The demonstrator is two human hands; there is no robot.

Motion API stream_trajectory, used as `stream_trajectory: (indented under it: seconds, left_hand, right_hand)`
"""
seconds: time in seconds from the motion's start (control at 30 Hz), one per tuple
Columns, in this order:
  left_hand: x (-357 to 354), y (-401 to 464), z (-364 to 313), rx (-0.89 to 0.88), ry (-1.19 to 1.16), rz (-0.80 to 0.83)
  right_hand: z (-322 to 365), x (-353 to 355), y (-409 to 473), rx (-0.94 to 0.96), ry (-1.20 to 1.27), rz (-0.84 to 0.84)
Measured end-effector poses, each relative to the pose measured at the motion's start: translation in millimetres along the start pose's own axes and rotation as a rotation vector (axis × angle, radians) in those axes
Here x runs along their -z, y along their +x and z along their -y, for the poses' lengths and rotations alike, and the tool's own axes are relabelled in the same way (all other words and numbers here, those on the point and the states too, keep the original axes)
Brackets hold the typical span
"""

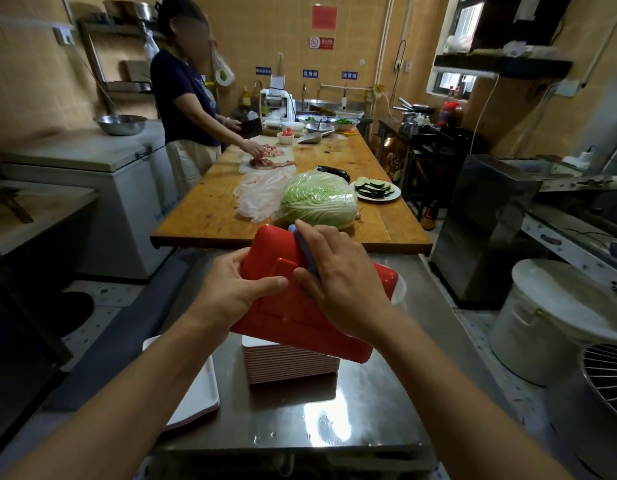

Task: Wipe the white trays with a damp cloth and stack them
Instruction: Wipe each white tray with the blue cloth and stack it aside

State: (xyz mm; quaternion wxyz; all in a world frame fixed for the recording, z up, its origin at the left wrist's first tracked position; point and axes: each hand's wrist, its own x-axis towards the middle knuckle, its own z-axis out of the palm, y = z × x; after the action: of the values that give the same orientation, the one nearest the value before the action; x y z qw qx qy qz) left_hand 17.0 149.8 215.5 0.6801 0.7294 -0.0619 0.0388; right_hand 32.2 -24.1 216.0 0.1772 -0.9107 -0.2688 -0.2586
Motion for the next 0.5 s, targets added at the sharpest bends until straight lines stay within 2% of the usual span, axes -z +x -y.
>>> stream_trajectory:
  seconds: [0.13, 0.33, 0.5]
  left_hand:
    - [17, -7, 4, 0.111, -0.154, -0.064]
    - [20, -8, 16, 0.294, -0.283, -0.125]
    - [24, -2, 23, 0.410, -0.372, -0.206]
  right_hand:
    - [-24, -2, -16, -0.061, -0.015, 0.010]
    - [-34, -5, -23, -0.148, 0.222, -0.010]
    - [-26, -13, -41, -0.117, 0.265, 0.014]
